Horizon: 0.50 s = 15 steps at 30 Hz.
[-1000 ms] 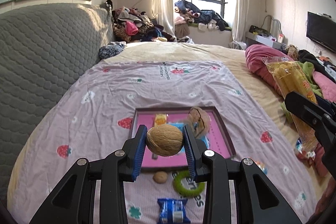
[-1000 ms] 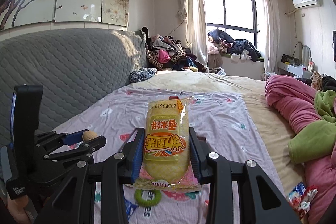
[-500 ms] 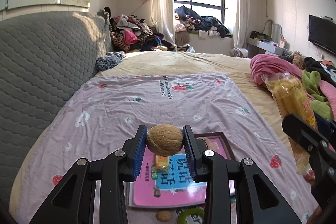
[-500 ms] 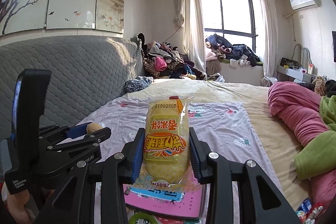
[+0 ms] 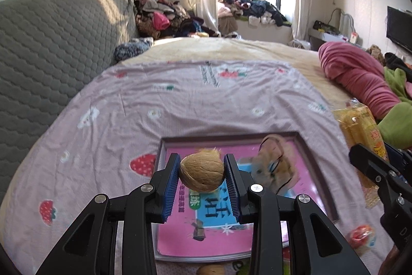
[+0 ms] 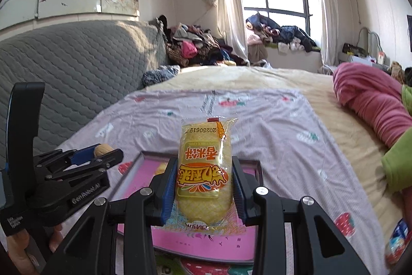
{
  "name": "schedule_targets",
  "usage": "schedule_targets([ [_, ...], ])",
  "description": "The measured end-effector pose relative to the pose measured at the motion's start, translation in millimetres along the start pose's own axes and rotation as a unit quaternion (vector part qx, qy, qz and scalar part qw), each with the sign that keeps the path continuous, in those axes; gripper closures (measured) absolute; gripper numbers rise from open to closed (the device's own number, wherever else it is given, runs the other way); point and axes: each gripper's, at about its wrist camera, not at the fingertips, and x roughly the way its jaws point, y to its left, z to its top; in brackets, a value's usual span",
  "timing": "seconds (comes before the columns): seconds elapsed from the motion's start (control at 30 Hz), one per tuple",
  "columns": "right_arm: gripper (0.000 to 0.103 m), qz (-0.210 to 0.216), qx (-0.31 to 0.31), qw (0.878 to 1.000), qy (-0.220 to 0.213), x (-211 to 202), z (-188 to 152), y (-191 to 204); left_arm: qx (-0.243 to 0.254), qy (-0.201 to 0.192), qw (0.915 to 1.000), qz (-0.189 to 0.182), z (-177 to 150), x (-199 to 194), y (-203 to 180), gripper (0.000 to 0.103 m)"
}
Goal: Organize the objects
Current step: 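Lower the walnut onto the book with the left tool while the right tool lowers the rice-cake packet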
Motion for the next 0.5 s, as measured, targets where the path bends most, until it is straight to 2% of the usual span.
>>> schedule_targets([
  [0.3, 0.064, 0.004, 0.002, 0.999, 0.039, 42, -41, -7, -0.01, 0.045, 0.9989, -0.01, -39, 56, 15, 0.067],
  [0.5, 0.064, -0.001, -0.004, 0.998, 0.059, 55, -50, -9, -0.006, 0.066, 0.9978, -0.012, -46, 75, 18, 0.067],
])
